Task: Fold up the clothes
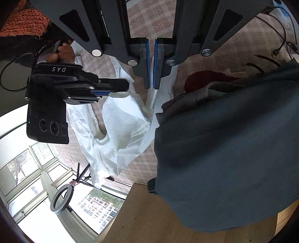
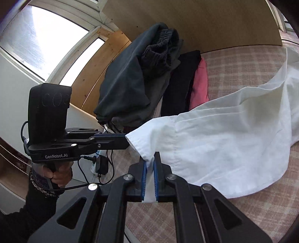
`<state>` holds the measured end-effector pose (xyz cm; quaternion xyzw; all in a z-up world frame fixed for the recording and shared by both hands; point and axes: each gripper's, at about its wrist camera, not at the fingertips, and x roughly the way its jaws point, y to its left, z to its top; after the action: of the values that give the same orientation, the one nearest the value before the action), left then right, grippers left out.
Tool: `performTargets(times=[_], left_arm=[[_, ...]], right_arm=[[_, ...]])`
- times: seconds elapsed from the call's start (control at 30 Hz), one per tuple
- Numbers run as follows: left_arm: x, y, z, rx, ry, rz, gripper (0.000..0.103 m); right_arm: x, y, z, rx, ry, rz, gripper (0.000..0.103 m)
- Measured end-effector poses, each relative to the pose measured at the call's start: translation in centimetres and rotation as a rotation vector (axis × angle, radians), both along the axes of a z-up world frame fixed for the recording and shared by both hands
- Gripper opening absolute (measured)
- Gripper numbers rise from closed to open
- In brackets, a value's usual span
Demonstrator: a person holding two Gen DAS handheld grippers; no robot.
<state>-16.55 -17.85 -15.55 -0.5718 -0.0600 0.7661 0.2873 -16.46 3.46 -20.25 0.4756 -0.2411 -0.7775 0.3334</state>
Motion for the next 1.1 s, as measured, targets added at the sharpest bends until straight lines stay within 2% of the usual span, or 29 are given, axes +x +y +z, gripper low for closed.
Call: performTargets(times=[0.07,0.17,0.2,0.23,0.33,0.47,0.53,0.67,0.8,0.87,0.93,0.97,1.0,1.03,1.1], left_arm=[[-0.3,-0.5,-0.3,-0.002,-0.003,0.004,0.0],[0.2,-1.2,-0.8,-0.047,-0.001,0.004,0.007],[0.6,-1.6,-1.1,-0.041,-0.01,-0.001,0.015],[1.0,-1.8,-1.5,-0.039,-0.017,-0.006,0.018],[1.9,-2.0,-3.4,-0.063,-0.041,-0.004,0.019],[2.9,-1.8,-6.2,-0.045,-0.093,0.009,0.028],[3.4,-1.6,-7.0,-0.011,-0.099,0.004,0.034],[3.5,-1.2,-7.9,0.042,-0.108,-0.004,0.037],[3.4,-0.5,-8.4,0.068,-0.116,-0.029,0.037],[3.4,-0.1,-8.5,0.074,-0.112,-0.047,0.037],[3.2,0.3,-8.6,0.07,-0.104,-0.055,0.032],[3.1,0.4,-8.8,0.076,-0.111,-0.058,0.028],[2.9,0.5,-8.9,0.08,-0.115,-0.062,0.01],[2.9,0.6,-9.0,0.083,-0.114,-0.067,0.001],[2.8,0.8,-8.9,0.088,-0.096,-0.075,0.001]], right_arm=[[-0.5,-0.8,-1.5,0.003,-0.032,0.006,0.007],[-0.3,-1.5,-2.7,0.039,-0.039,0.021,0.007],[-0.2,-1.8,-2.9,0.057,-0.037,0.035,0.007],[0.0,-2.1,-3.1,0.073,-0.034,0.055,0.007],[0.1,-3.2,-3.7,0.123,-0.028,0.092,0.007],[0.6,-3.8,-3.7,0.178,-0.008,0.139,0.007],[1.0,-3.5,-3.6,0.199,0.006,0.157,0.007],[1.7,-3.3,-3.5,0.219,0.013,0.195,0.007],[2.3,-4.7,-3.6,0.335,0.05,0.258,0.007],[2.3,-4.4,-3.3,0.305,0.045,0.26,0.007],[2.1,-3.9,-2.9,0.292,0.037,0.254,0.007],[2.2,-3.8,-2.8,0.311,0.044,0.256,0.007],[2.3,-3.7,-2.7,0.327,0.05,0.261,0.007],[2.3,-3.7,-2.6,0.332,0.049,0.268,0.007],[2.5,-3.6,-2.4,0.347,0.053,0.28,0.007]])
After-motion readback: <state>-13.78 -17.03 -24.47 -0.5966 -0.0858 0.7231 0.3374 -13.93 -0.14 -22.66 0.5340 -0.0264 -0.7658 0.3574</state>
